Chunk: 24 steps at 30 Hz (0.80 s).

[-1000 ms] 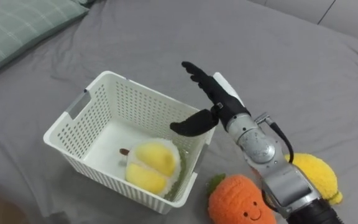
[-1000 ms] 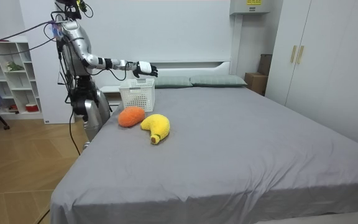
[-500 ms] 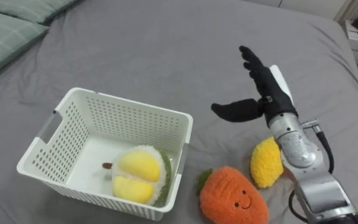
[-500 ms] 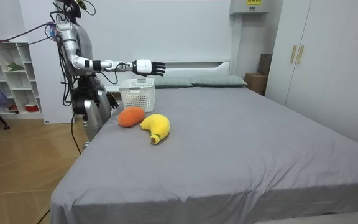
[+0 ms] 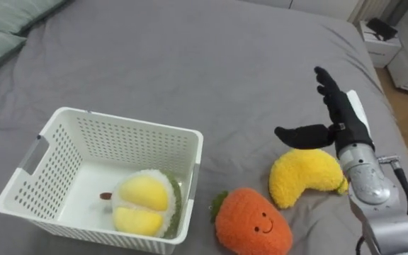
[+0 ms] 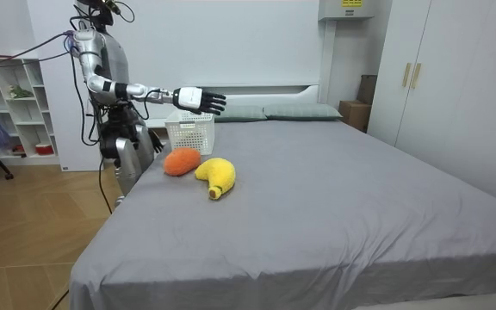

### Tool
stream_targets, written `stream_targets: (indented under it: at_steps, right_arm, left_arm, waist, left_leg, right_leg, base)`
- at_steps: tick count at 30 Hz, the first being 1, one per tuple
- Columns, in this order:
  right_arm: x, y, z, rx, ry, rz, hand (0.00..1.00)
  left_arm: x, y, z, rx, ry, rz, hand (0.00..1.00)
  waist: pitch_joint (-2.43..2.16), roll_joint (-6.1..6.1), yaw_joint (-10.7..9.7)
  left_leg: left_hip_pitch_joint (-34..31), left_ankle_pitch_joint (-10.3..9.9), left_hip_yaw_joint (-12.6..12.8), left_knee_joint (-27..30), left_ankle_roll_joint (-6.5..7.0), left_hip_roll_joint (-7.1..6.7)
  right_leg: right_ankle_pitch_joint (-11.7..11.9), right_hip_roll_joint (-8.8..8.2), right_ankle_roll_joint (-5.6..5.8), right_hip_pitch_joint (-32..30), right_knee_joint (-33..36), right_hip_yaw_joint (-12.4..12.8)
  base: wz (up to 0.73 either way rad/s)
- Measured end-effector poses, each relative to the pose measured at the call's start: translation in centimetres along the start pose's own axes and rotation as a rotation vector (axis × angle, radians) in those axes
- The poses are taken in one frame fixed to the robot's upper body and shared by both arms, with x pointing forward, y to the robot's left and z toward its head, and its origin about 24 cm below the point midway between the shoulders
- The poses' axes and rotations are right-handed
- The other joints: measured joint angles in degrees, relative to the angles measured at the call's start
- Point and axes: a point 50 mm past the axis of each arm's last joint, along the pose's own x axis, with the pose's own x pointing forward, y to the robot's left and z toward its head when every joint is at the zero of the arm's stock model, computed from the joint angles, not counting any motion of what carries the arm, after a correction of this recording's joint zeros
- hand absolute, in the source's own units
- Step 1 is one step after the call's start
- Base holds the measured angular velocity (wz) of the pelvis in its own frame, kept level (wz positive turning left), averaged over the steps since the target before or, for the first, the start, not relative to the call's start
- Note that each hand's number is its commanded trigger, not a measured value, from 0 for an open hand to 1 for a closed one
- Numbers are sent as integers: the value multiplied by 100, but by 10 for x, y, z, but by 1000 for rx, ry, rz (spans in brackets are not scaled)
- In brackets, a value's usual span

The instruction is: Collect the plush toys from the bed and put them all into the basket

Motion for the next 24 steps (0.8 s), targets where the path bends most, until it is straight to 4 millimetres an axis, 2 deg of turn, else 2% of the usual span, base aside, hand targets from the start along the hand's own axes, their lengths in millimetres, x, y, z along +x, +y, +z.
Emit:
stream_targets:
  at_steps: [3,8,13,14,19,24]
  right_arm:
    - [-1,1,-13,-15,54,3,0]
    - [-2,1,-21,-33,87,-2,0]
    - [-3,0,-39,-44,162,-15,0]
    - [-2,0,-42,-47,175,-13,0]
    - [9,-4,-46,-69,220,-29,0]
    - [26,-11,-42,-84,242,-56,0]
  left_arm:
    - [-1,0,-5,-10,16,0,0]
    - [0,3,-6,-9,17,-10,0]
    - [1,0,6,14,-21,-24,0]
    - [1,-1,10,17,-30,-28,0]
    - [3,0,14,7,-38,-30,0]
    - [5,-2,28,-20,-62,-71,0]
  waist:
    - [16,20,-58]
    - [26,43,-143]
    - [-11,58,-142]
    - [7,85,-131]
    - [-13,127,-135]
    - [9,134,-116]
  left_leg:
    - [-31,-11,23,1,4,4]
    - [-70,-24,15,3,3,9]
    - [-239,-22,-16,88,4,7]
    - [-312,-20,-20,99,5,8]
    - [-608,15,-22,121,4,14]
    - [-844,20,-27,171,7,17]
  right_leg:
    - [4,0,6,-1,-2,-1]
    - [4,4,6,-18,-11,-20]
    - [12,3,6,-197,3,-11]
    - [22,4,4,-241,3,-9]
    - [47,4,-8,-564,40,-6]
    - [47,-7,-8,-807,87,-35]
  base:
    - [-3]
    - [1]
    - [0]
    - [0]
    - [-1]
    - [0]
